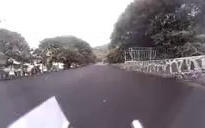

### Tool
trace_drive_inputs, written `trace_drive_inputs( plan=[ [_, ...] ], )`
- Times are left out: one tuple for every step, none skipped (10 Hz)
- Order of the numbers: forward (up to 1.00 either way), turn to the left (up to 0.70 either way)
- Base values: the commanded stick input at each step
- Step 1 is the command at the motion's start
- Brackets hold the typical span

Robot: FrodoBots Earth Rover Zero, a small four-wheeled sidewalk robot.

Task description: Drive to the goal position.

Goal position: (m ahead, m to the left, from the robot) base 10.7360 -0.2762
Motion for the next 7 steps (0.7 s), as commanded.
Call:
trace_drive_inputs(
  plan=[
    [1.0, -0.08],
    [1.0, -0.4],
    [1.0, -0.4],
    [1.0, -0.4],
    [1.0, -0.24],
    [1.0, 0.0],
    [1.0, 0.0]
  ],
)
